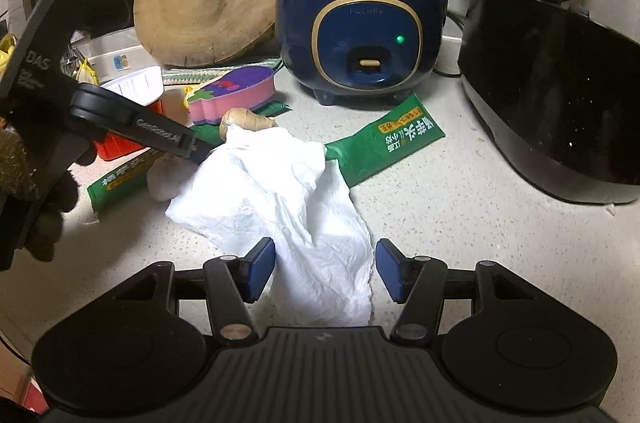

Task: Collect trash
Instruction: 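Lift the tissue with the right gripper while the left gripper reaches toward the garlic peel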

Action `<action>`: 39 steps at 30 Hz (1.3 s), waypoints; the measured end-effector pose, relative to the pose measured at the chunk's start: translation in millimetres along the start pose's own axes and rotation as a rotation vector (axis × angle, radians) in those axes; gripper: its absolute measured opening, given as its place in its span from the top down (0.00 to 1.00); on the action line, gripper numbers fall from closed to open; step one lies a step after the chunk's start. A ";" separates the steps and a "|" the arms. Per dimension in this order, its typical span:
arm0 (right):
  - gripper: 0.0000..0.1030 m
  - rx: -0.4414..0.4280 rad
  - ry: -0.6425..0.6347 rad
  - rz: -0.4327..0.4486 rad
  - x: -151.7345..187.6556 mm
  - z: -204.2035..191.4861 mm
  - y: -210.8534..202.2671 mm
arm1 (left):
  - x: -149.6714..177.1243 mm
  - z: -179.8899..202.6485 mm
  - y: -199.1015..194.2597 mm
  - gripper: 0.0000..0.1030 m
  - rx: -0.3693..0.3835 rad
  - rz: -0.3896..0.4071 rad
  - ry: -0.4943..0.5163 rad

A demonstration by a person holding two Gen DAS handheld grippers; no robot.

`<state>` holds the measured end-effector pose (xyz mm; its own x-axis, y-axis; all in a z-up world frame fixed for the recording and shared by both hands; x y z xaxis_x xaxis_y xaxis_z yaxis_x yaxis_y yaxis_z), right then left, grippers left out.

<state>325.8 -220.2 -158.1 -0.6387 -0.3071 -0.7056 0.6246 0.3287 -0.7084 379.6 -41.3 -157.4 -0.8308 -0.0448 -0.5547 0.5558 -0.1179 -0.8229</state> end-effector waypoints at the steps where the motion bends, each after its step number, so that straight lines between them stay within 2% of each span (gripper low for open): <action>1: 0.45 0.003 -0.003 -0.001 1.1 -0.8 -0.3 | 2.8 -0.6 -2.2 0.65 0.003 -0.006 -0.003; 6: 0.42 0.020 0.000 0.001 3.2 -2.4 -0.1 | 23.9 -4.5 -19.1 0.65 0.006 -0.022 -0.022; 12: 0.41 -0.007 0.065 0.015 -2.9 -6.8 -7.7 | 60.8 -25.7 -52.9 0.65 -0.009 -0.006 -0.115; 13: 0.39 -0.016 0.064 0.029 -4.7 -9.8 -11.1 | 66.5 -29.8 -58.9 0.67 -0.007 0.000 -0.130; 16: 0.36 -0.016 0.032 0.062 -8.0 -22.6 -16.5 | 81.5 -41.6 -77.8 0.84 -0.001 0.030 -0.167; 20: 0.36 -0.008 0.010 0.044 -12.6 -34.9 -1.7 | 94.6 -53.5 -89.6 0.85 0.008 0.050 -0.219; 24: 0.37 0.092 -0.015 0.004 -14.5 -35.8 22.6 | 96.3 -54.1 -93.7 0.85 0.013 0.066 -0.226; 25: 0.39 0.105 -0.002 -0.012 -13.7 -34.5 25.5 | 96.6 -52.9 -95.9 0.85 0.029 0.071 -0.220; 26: 0.55 0.091 0.016 -0.023 -12.3 -34.4 25.4 | 97.0 -52.0 -98.5 0.85 0.043 0.079 -0.216; 27: 0.80 0.053 0.033 -0.036 -10.8 -36.2 24.7 | 96.1 -52.4 -103.2 0.85 0.050 0.096 -0.215; 28: 0.89 -0.015 0.053 -0.067 -8.5 -41.2 23.7 | 94.2 -52.4 -107.3 0.83 0.050 0.115 -0.215; 31: 0.92 -0.152 0.048 -0.116 -1.6 -62.2 14.2 | 84.4 -50.2 -124.6 0.83 0.067 0.181 -0.208; 33: 0.92 -0.170 -0.036 -0.125 4.7 -81.2 3.4 | 76.0 -42.6 -131.8 0.83 0.108 0.202 -0.186; 36: 0.92 -0.217 -0.124 -0.125 13.0 -106.6 -12.2 | 70.5 -22.2 -124.1 0.83 0.159 0.165 -0.133; 39: 0.92 -0.267 -0.146 -0.115 15.7 -119.7 -25.7 | 74.0 -7.5 -108.3 0.83 0.151 0.113 -0.081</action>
<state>245.9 -126.6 -148.8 -0.6151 -0.4740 -0.6300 0.3999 0.5011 -0.7675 258.2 -24.5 -110.3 -0.7661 -0.1452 -0.6262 0.6405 -0.2544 -0.7246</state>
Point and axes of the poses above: each gripper's, at about its wrist camera, not at the fingertips, and y roughly the way its jaws point, z to its right, x to its underside, the point moved 9 cm from there along y, roughly the way its jaws point, and after that the axes turned 6 degrees about -z, right-handed, at the moved point
